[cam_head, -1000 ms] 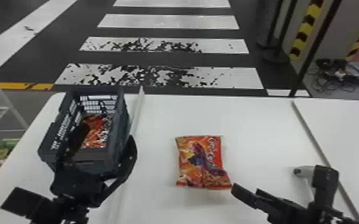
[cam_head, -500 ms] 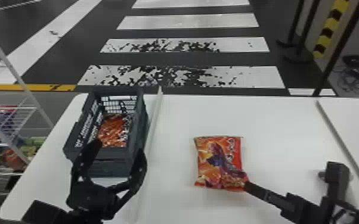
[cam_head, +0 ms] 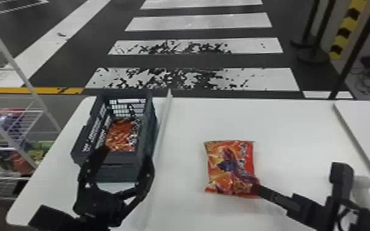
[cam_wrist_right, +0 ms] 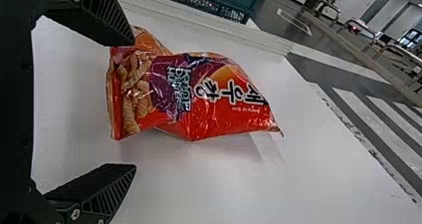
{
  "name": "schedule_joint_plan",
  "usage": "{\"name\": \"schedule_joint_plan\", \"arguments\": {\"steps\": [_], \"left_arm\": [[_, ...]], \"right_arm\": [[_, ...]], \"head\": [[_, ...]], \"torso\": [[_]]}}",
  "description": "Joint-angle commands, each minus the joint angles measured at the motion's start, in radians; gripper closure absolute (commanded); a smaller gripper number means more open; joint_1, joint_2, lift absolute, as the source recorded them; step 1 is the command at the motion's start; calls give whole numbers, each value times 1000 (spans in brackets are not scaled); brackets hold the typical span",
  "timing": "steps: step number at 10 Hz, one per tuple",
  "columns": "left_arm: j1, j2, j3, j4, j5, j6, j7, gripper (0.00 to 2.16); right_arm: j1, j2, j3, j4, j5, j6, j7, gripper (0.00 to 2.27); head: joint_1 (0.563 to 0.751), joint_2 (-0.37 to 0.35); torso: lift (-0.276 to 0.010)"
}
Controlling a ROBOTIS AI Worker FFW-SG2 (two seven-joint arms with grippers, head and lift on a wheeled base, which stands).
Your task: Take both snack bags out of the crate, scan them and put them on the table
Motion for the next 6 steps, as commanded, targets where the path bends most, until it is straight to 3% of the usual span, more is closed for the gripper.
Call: {"name": "schedule_joint_plan", "arguments": {"steps": [1, 6], "left_arm": [[0, 0, 0, 5, 1, 0, 0, 66], [-12, 2, 0, 36, 5, 0, -6, 70]], "right_arm": [[-15, 9, 11, 21, 10, 0, 1, 120], [-26, 23, 2, 72, 20, -3, 25, 194]], "head": [[695, 130], [695, 145]], "torso": [[-95], [-95]]}}
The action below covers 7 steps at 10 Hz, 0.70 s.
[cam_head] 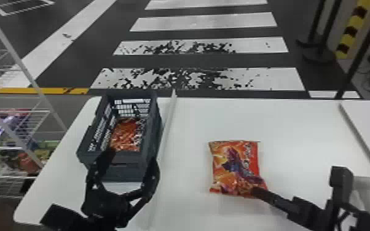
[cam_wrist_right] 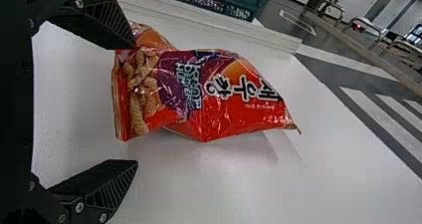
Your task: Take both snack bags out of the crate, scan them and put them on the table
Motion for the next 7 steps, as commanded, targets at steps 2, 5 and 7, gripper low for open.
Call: {"name": "schedule_joint_plan", "arguments": {"steps": [2, 5, 7], "left_arm": [[-4, 0, 0, 8, 0, 0, 0, 70], [-7, 0, 0, 14, 0, 0, 0, 70], [-15, 0, 0, 26, 0, 0, 0, 70]], "right_arm": [[-30, 13, 1, 38, 12, -2, 14, 211], [-64, 19, 4, 65, 42, -5, 16, 1490], [-60, 19, 15, 61, 75, -45, 17, 2240]], "head": [[695, 149], [695, 157], [695, 153]], "torso": [[-95], [-95], [-95]]}}
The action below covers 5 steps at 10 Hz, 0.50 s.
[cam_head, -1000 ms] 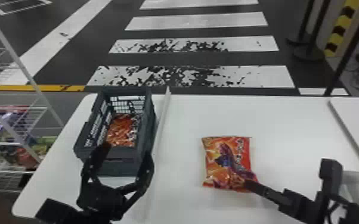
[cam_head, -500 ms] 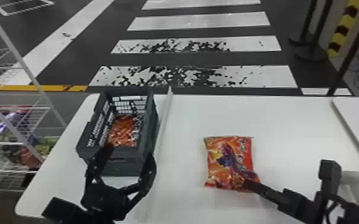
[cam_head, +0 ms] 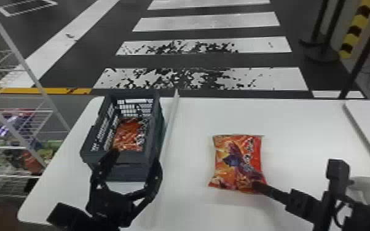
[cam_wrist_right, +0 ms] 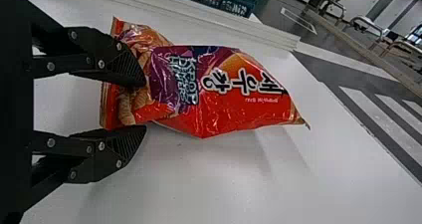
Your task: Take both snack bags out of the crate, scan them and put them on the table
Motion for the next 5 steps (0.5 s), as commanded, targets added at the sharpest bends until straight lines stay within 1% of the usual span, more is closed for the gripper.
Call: {"name": "schedule_joint_plan", "arguments": {"steps": [1, 2, 3, 5], "left_arm": [[-3, 0, 0, 7, 0, 0, 0, 70], [-3, 0, 0, 8, 2, 0, 0, 70], [-3, -2, 0, 10, 2, 0, 0, 70], [-3, -2, 0, 16, 2, -6, 2, 73]], "right_arm": [[12, 0, 2, -8, 4, -56, 24, 2243], [21, 0, -5, -17, -19, -59, 28, 2240], [33, 2, -10, -57, -21, -56, 13, 2240], [59, 2, -10, -163, 32, -25, -44, 2240]], "head": [[695, 149], [695, 147], [695, 147], [695, 136]], "torso": [[-95], [-95], [-95], [-95]]}}
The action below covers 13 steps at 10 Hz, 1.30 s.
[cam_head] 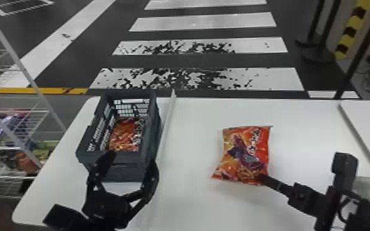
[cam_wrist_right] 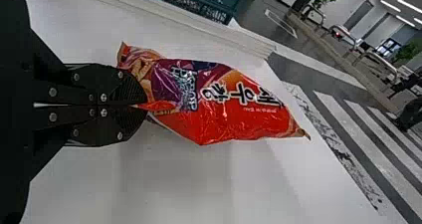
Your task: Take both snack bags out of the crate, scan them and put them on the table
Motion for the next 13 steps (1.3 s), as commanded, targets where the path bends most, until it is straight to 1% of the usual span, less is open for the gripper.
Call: {"name": "schedule_joint_plan", "arguments": {"steps": [1, 5, 7, 9, 10, 13], "left_arm": [[0, 0, -2, 3, 0, -2, 0, 73], [0, 0, -3, 3, 0, -2, 0, 73], [0, -2, -2, 3, 0, -2, 0, 73], [0, 0, 0, 5, 0, -2, 0, 76], [0, -2, -2, 5, 0, -2, 0, 76], [0, -2, -2, 14, 2, -8, 0, 76]], "right_arm": [[12, 0, 9, -71, 67, 8, -36, 2240], [-13, -2, 29, -151, 213, -10, -105, 2243], [-25, -6, 32, -177, 278, -69, -131, 2240], [-19, -11, 36, -203, 341, -127, -157, 2240], [-15, -11, 44, -218, 403, -152, -168, 2240], [4, -26, 201, -240, 835, -222, -183, 2240]], "head": [[695, 127], [695, 76], [695, 57], [695, 31], [695, 16], [695, -19]], "torso": [[-95], [-95], [-95], [-95], [-95], [-95]]}}
